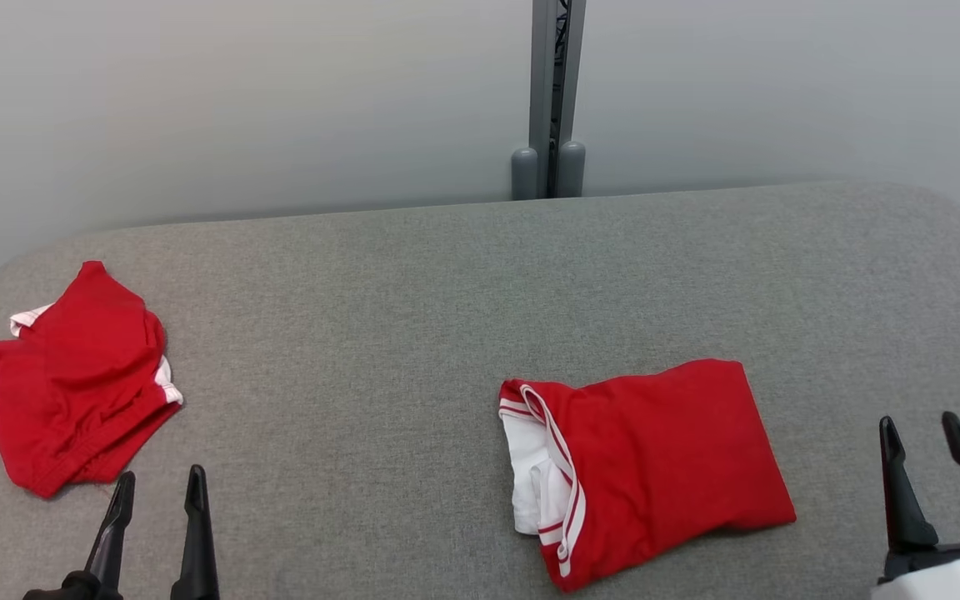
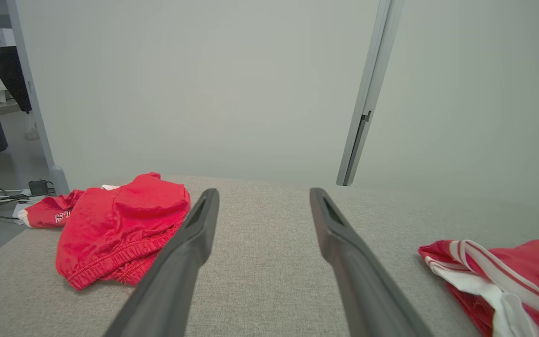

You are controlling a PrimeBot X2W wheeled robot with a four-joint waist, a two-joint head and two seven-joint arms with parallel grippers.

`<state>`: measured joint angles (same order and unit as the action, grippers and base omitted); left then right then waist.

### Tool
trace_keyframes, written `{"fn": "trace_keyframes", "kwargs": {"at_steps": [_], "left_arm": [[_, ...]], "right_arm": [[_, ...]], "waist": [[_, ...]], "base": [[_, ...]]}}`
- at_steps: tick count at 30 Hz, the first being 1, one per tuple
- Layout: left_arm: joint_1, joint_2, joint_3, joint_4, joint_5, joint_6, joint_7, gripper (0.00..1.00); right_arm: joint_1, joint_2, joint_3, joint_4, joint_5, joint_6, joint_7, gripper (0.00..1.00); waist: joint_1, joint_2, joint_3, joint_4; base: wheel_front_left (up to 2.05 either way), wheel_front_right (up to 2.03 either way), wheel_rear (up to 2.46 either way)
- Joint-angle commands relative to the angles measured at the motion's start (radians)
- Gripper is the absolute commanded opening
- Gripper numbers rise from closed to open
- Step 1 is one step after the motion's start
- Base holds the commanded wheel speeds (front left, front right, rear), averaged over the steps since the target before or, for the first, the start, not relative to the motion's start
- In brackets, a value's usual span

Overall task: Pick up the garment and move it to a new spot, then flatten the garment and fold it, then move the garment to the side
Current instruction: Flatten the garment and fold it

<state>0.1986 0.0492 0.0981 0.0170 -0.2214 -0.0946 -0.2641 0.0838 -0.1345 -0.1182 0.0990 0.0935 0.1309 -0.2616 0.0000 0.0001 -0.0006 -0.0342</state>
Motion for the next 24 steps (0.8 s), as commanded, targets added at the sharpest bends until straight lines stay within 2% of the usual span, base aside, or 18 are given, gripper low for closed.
{"fn": "trace_keyframes", "kwargs": {"at_steps": [1, 6, 15, 24], "left_arm": [[0.005, 0.003, -0.001, -0.005, 0.002, 0.000, 0.000, 1.00], [-0.006, 0.004, -0.017, -0.011, -0.002, -0.002, 0.000, 1.00], [-0.074, 0.004, -0.054, 0.001, 0.011, -0.019, 0.000, 1.00], [-0.100, 0.003, -0.046, 0.007, 0.007, -0.026, 0.000, 1.00]], "right_arm": [[-0.023, -0.007, 0.023, 0.004, 0.003, 0.000, -0.005, 0.00], [-0.120, -0.002, 0.151, 0.090, -0.029, 0.000, -0.005, 0.00], [-0.336, 0.070, 0.349, 0.385, -0.095, 0.000, -0.003, 0.00], [-0.401, 0.081, 0.487, 0.483, -0.057, 0.000, -0.003, 0.00]], "waist": [[0.0000, -0.0001, 0.004, 0.007], [0.0000, -0.0001, 0.037, 0.030], [0.0000, -0.0001, 0.123, 0.093], [0.0000, -0.0001, 0.163, 0.126]], "base": [[0.00, 0.00, 0.00], [0.00, 0.00, 0.00], [0.00, 0.00, 0.00], [0.00, 0.00, 0.00]]}}
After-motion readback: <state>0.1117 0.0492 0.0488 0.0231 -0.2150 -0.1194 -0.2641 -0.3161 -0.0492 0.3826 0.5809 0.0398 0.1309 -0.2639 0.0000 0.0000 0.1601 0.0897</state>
